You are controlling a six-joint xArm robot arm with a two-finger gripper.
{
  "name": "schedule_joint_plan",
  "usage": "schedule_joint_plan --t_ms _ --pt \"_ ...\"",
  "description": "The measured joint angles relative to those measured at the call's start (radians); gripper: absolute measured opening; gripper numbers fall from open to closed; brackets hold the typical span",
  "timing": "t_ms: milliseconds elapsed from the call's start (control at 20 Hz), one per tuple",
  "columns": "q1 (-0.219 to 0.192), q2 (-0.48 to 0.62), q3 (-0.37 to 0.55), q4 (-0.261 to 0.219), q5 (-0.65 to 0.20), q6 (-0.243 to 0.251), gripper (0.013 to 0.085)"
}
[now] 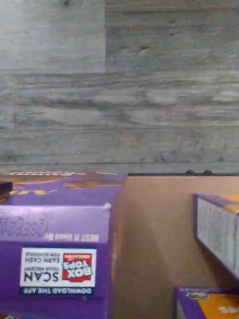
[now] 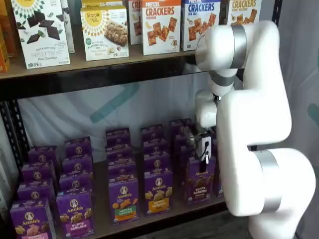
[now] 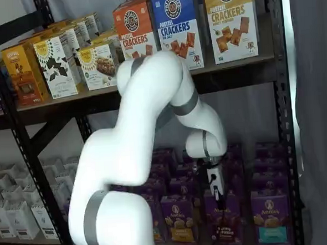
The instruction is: Pick up the purple box with a brown patch in the center, on the bottom shelf, the fifth box from the left
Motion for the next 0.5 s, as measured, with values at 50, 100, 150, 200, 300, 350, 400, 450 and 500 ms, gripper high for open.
schedule_joint_plan --t_ms 50,100,150,200,300,350,400,450,500 --pt "0.002 -0.022 0.030 0.010 -0.009 -0.007 0.0290" --pt "0.004 -0.043 0.058 0.017 -0.015 -0.011 0.0290" --pt "0.007 -0.063 0.084 0.026 -0.019 -0.016 0.0290" --pt "0.012 -0.090 0.121 0.041 -0.025 -0.025 0.0290" --pt "0.022 -0.135 0.183 0.068 -0.033 -0.040 0.0290" --pt "0.027 -0.154 0.211 0.078 -0.039 -0.044 0.0290" --pt "0.033 -0.171 0.239 0.086 -0.047 -0.045 0.0290" --pt "0.040 -0.191 0.271 0.091 -0.056 -0.044 0.0290" --pt "0.047 -0.208 0.299 0.095 -0.066 -0.041 0.0290"
